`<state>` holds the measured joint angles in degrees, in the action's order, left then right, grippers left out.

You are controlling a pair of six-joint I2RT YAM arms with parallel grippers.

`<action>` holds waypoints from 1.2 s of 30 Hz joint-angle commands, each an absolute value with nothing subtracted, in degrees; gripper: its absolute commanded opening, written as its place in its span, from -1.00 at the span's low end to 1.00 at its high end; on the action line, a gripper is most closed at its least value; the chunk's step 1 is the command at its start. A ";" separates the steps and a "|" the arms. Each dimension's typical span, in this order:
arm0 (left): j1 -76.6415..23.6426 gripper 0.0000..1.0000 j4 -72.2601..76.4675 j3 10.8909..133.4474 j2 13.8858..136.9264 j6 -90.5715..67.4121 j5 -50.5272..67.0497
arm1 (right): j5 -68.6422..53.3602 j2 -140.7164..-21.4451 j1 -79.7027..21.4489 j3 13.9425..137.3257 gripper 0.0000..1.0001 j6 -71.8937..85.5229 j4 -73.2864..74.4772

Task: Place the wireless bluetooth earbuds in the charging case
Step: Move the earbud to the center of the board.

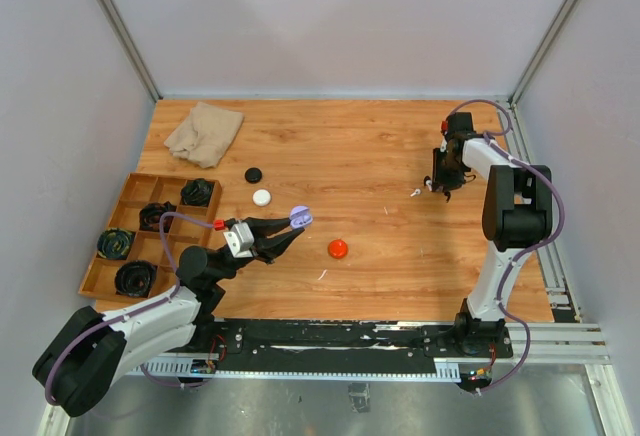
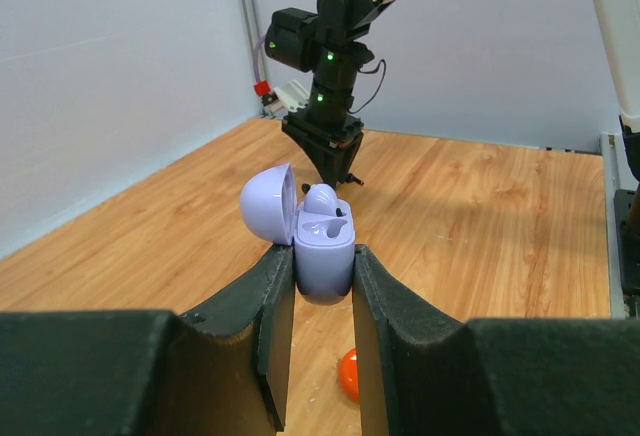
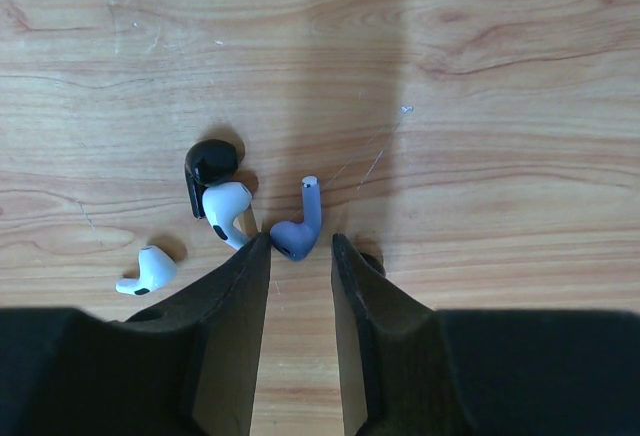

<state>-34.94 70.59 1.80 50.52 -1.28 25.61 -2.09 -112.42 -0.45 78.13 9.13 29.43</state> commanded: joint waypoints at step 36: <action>-34.98 -0.99 72.49 1.58 51.24 -1.15 26.36 | -4.27 -102.67 -6.03 66.59 -0.66 10.26 35.32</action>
<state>-34.96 70.59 1.80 51.22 -1.30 25.76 -3.31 -107.09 -1.41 71.29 8.80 32.10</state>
